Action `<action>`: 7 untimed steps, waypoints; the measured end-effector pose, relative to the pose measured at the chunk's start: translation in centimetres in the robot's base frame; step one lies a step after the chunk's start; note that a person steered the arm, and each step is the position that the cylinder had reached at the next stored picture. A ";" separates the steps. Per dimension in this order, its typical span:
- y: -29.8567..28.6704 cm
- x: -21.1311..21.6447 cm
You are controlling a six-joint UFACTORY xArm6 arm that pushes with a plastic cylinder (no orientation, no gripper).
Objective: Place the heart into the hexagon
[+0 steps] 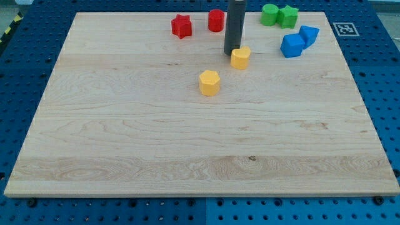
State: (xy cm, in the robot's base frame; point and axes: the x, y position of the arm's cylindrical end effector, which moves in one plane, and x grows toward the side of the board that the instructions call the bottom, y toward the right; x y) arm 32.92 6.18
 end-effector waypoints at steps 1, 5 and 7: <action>-0.1 2.1; 4.3 -0.4; 2.7 4.1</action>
State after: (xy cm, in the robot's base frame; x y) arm 37.07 8.87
